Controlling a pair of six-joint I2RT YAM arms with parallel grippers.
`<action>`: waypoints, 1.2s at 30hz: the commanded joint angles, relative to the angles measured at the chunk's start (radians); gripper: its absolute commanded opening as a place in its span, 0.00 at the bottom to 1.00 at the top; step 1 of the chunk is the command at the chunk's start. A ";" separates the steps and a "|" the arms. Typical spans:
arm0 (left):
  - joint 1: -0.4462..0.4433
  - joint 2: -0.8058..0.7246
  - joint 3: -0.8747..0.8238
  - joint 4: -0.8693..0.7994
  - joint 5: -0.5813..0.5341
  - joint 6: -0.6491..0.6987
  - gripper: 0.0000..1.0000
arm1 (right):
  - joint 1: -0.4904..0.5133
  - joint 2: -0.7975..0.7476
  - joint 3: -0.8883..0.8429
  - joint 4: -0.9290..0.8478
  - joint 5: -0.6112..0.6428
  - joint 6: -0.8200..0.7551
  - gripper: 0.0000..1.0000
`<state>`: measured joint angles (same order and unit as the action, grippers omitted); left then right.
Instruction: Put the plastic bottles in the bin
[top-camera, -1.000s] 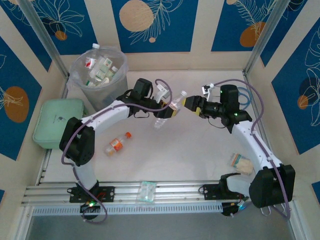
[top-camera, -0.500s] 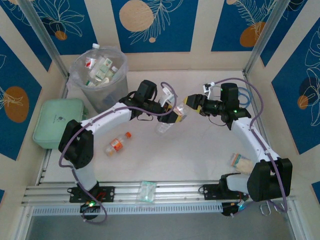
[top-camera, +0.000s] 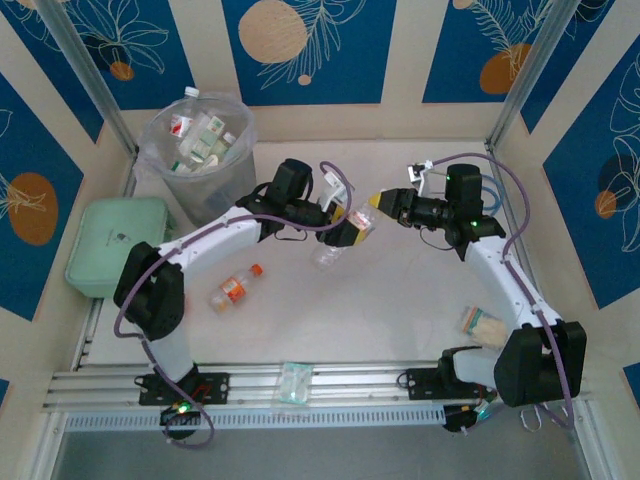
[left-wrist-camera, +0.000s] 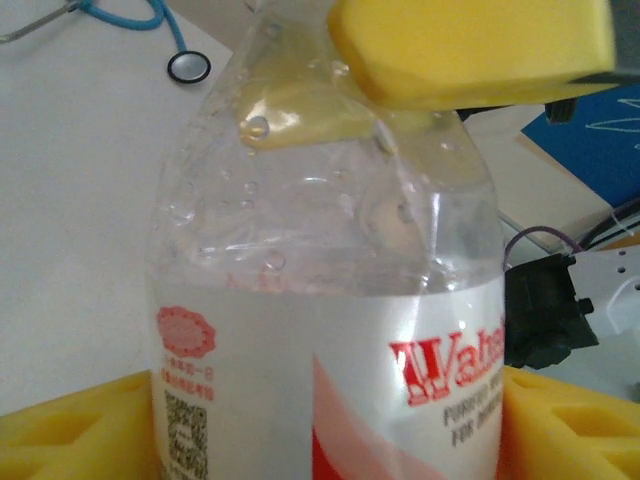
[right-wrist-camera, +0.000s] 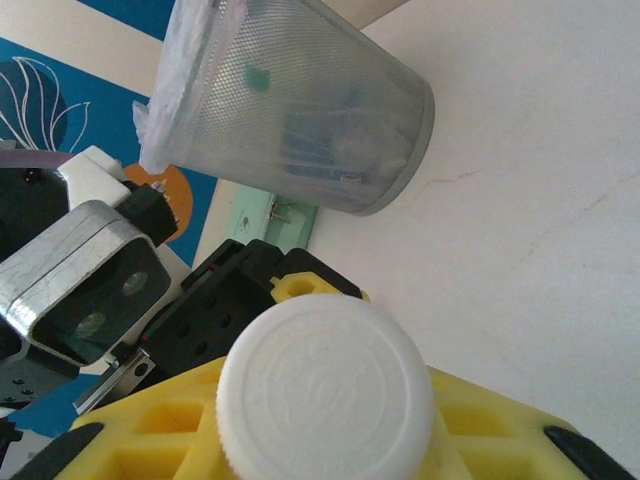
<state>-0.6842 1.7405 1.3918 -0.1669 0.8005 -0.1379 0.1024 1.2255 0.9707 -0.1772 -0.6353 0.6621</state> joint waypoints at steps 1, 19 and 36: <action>-0.004 -0.080 0.024 0.018 -0.004 0.028 0.87 | -0.026 -0.028 -0.007 -0.037 0.009 -0.013 0.27; 0.586 -0.169 0.663 -0.671 -0.729 -0.006 0.91 | -0.139 -0.139 -0.023 -0.217 0.129 -0.100 0.24; 0.884 0.157 0.704 -0.570 -0.820 -0.082 0.67 | -0.158 -0.213 -0.040 -0.333 0.173 -0.144 0.23</action>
<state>0.1947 1.8828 2.0563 -0.7414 0.0097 -0.2287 -0.0494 1.0355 0.9451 -0.4725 -0.4698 0.5385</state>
